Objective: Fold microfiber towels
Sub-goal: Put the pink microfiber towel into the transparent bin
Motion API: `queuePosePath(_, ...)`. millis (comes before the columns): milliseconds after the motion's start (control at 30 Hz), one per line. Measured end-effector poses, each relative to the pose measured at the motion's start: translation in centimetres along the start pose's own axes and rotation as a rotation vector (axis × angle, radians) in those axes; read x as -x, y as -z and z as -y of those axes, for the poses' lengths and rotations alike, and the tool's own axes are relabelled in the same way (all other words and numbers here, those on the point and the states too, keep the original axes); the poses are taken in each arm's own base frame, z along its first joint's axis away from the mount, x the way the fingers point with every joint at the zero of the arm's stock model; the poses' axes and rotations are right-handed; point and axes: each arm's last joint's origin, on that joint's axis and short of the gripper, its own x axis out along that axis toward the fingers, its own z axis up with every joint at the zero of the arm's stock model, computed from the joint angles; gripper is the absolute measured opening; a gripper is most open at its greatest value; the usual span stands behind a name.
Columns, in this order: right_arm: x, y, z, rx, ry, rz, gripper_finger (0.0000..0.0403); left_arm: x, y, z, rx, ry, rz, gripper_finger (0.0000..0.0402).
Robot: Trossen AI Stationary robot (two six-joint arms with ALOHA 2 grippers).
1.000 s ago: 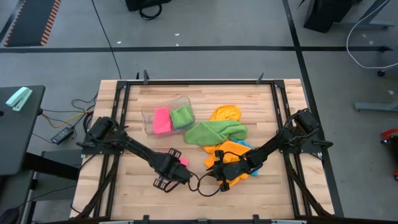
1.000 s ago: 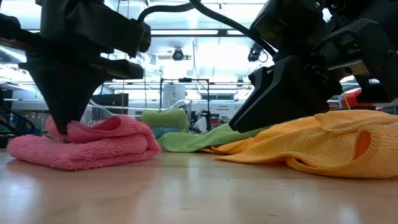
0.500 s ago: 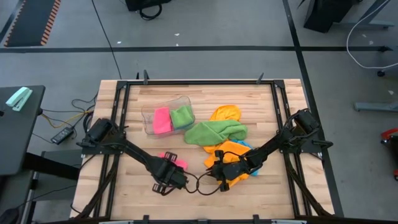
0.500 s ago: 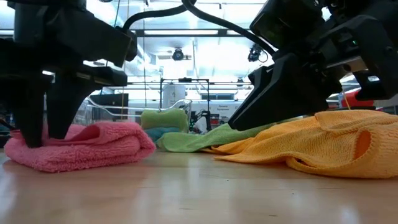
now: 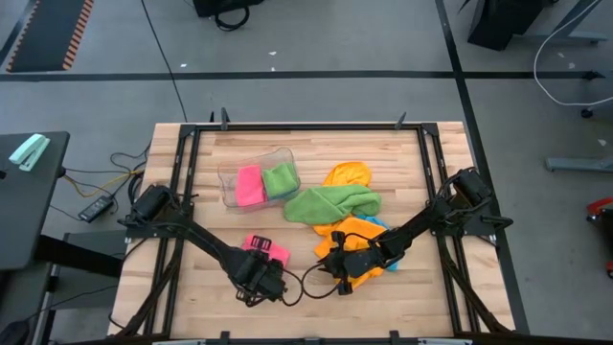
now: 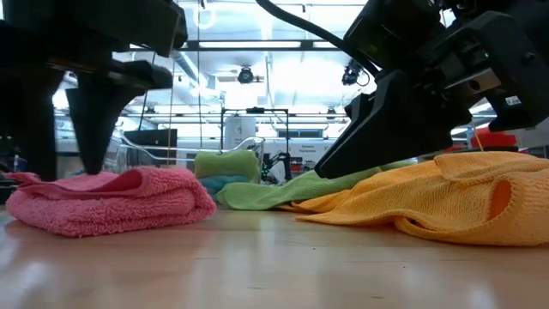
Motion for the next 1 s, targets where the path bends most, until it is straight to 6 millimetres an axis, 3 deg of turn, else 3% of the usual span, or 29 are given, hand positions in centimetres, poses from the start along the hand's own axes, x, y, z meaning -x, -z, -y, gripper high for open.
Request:
queuePosePath(267, 0.0, -0.1, 0.0, -0.009, -0.003, 0.013, 0.0099, 0.4, 0.4, 1.6, 0.018, -0.042, 0.038, 0.0167)
queuePosePath(633, 0.0, -0.2, -0.1, -0.020, -0.004, 0.018, 0.0099, -0.3, 0.8, 3.9, -0.079, -0.157, 0.082, 0.0264)
queuePosePath(1000, 0.0, -0.2, -0.1, -0.028, -0.006, 0.019, 0.0099, -3.4, 1.4, 6.1, -0.204, -0.329, 0.029, 0.0232)
